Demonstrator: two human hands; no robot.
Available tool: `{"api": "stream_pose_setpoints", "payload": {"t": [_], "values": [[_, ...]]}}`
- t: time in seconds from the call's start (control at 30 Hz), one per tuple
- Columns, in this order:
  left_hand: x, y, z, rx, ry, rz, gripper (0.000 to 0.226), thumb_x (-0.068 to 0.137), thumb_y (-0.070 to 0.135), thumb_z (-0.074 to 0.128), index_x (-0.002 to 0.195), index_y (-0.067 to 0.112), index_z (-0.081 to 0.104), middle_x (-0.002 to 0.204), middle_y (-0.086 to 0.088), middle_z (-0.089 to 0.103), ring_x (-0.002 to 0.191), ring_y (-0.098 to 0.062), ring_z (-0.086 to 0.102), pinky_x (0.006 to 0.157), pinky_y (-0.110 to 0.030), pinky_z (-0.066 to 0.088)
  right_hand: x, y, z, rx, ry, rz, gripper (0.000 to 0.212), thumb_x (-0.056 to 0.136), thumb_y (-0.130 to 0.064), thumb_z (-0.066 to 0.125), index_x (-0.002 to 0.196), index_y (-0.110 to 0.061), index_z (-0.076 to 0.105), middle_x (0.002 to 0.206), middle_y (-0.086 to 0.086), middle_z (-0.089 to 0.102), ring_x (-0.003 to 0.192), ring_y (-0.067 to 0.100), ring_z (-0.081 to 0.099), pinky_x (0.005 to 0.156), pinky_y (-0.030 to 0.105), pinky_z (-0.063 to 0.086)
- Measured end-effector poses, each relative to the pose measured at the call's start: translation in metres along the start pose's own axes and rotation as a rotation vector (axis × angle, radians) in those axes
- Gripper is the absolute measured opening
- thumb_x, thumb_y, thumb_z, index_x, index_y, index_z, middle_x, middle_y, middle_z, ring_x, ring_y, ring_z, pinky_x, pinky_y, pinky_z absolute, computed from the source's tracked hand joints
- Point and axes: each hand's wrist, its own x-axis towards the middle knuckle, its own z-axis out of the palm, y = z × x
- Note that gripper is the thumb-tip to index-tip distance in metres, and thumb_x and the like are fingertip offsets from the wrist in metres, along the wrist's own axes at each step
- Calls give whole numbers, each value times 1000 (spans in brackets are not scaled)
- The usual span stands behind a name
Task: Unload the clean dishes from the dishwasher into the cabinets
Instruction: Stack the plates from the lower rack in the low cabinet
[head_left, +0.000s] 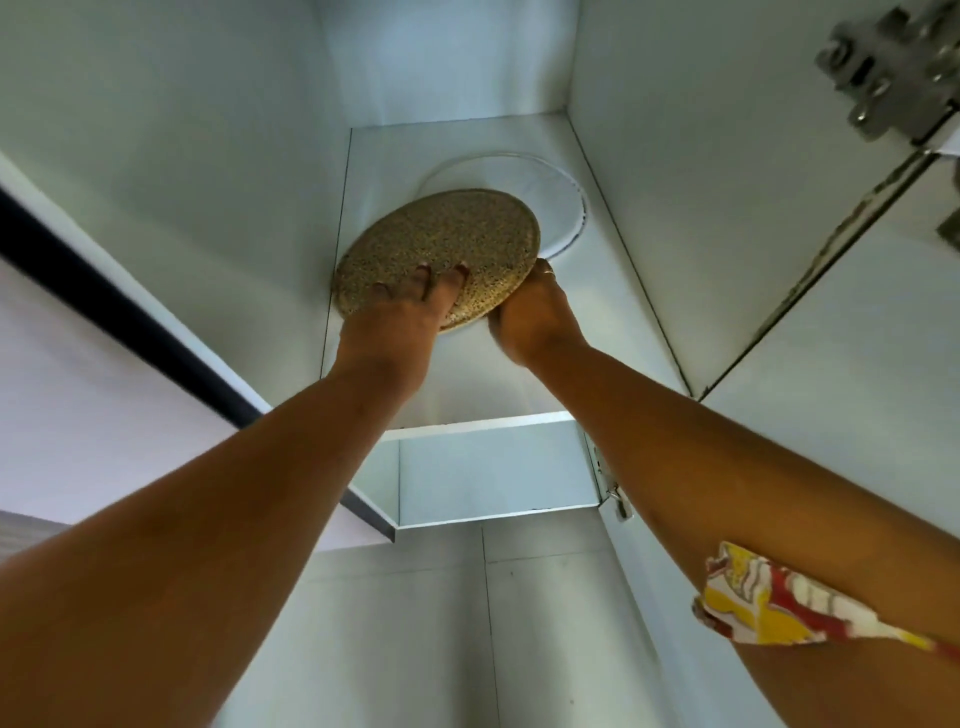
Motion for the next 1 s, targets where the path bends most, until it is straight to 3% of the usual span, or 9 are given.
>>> {"api": "stream_pose_setpoints", "payload": {"t": [0.17,0.4,0.5,0.6,0.67,0.73,0.83,0.9,1.0], "values": [[24,-6,4,-5,-15,-6,72,93,12,44,150,33,4,155,-13,21,123,-45,42,95,-50,44,27,0,4,-197,-19,-80,54,92,-41,45,141,-18,40,136,9,48,129,25,36,105,33,34],[39,-10,7,0,-21,20,73,93,8,42,150,32,3,155,-16,18,122,-48,43,97,-49,42,37,-1,2,-286,-67,-46,63,89,-43,46,145,-19,31,141,11,40,133,26,30,110,37,26],[41,-9,6,-25,-94,6,84,88,6,51,150,32,0,157,-15,11,121,-47,44,99,-48,40,35,0,4,-364,-108,-71,58,93,-42,41,145,-20,31,145,7,40,138,23,27,116,40,20],[43,-11,2,-95,-179,-20,94,84,7,57,149,37,-5,158,-11,4,127,-47,38,101,-48,39,21,4,6,-227,101,-38,41,94,-37,42,123,-13,58,126,8,59,121,24,48,103,34,38],[44,-11,1,-88,-216,-15,92,85,8,55,149,38,-4,159,-9,4,130,-47,34,104,-49,35,13,6,4,-75,240,64,30,91,-24,46,109,-6,63,113,12,63,107,27,54,88,33,45],[44,-9,2,-76,-234,12,88,86,8,53,149,38,0,159,-7,6,132,-47,30,107,-51,31,7,6,2,-49,260,109,36,91,-17,46,123,-5,55,119,14,59,109,30,53,91,36,47],[45,-12,4,-94,-262,41,86,86,2,51,149,38,3,159,-2,3,138,-47,16,109,-55,27,-4,0,2,-91,220,-5,50,90,-17,46,139,-9,38,134,17,49,120,33,48,100,46,44],[47,-15,2,-136,-298,56,87,87,-3,48,149,36,1,159,2,-1,142,-43,4,111,-53,24,-11,-4,5,-162,226,-121,46,89,-16,48,135,-13,46,137,13,46,125,32,44,102,47,42],[54,-15,-2,-188,-306,123,84,86,-9,46,151,26,5,159,0,0,145,-36,-1,115,-44,17,-14,-6,8,-247,211,-219,38,88,-21,49,126,-18,55,129,6,54,119,28,51,98,42,41]]}}
